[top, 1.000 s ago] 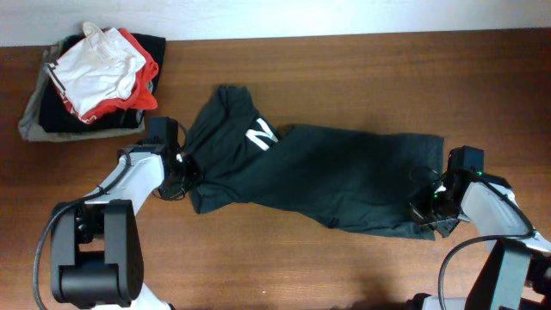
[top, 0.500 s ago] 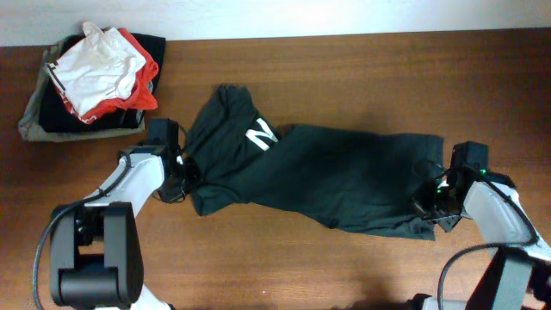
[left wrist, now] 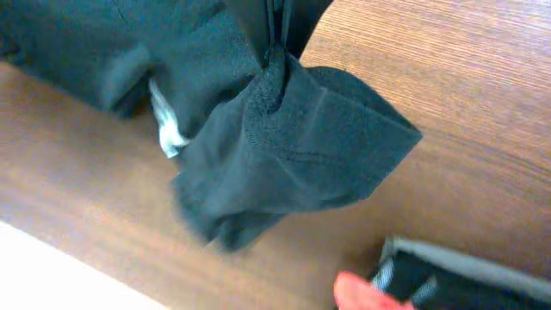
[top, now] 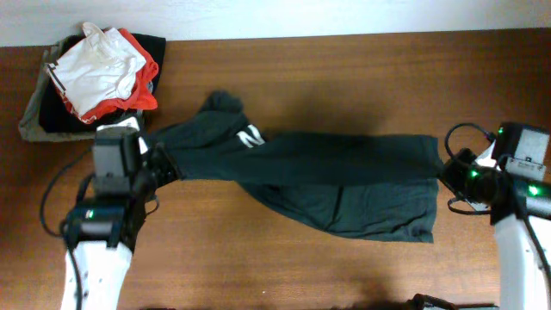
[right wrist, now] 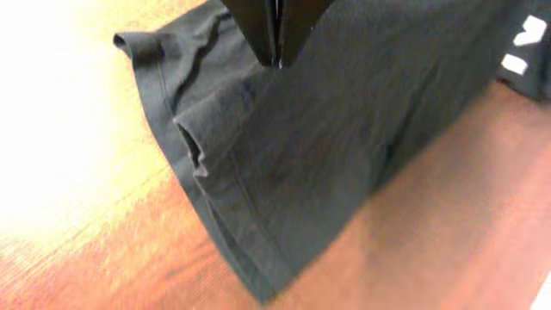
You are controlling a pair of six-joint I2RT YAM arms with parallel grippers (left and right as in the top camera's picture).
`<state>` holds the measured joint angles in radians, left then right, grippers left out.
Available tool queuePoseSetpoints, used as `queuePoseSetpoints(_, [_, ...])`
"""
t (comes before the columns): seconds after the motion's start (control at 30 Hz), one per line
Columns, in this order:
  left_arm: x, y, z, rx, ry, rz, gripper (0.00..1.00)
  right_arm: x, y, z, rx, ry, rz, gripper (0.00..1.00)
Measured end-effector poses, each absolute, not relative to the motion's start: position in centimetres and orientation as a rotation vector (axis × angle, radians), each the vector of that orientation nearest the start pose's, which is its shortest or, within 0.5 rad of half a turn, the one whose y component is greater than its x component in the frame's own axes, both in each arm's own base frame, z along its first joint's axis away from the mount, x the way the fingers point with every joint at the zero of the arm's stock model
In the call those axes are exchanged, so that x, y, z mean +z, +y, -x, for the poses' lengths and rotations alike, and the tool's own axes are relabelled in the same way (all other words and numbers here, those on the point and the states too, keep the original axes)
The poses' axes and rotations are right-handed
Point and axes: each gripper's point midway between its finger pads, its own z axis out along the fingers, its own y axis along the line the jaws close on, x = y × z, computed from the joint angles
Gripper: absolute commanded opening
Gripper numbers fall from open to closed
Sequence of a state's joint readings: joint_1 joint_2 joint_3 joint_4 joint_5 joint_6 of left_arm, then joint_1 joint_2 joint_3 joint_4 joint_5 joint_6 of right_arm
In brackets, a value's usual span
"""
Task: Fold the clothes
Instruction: 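Lift the shirt with both grippers and stretch it apart, then lay it flat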
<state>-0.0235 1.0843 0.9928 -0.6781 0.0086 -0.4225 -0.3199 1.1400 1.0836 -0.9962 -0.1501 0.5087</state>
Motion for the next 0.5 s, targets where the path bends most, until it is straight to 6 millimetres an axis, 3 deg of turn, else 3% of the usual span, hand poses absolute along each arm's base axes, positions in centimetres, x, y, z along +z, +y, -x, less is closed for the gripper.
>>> queuePoseSetpoints(0.17, [26.9,-0.7,-29.6,-0.255,2.124,0.424,0.01,23.4,-6.0,-26.2,0.266,2.326,-0.955,0.04])
queuePoseSetpoints(0.33, [34.9,-0.6,-26.4,-0.294,1.889,0.375,0.01,30.4,-5.6,-24.7,0.254,2.199,-0.864,0.04])
queuePoseSetpoints(0.4, [39.8,-0.6,-24.1,-0.312,1.768,0.350,0.01,34.5,-5.2,-23.5,0.243,2.124,-0.808,0.04])
queuePoseSetpoints(0.5, [44.5,-0.4,-21.1,-0.321,1.676,0.332,0.01,38.4,-4.8,-22.3,0.237,2.045,-0.761,0.04])
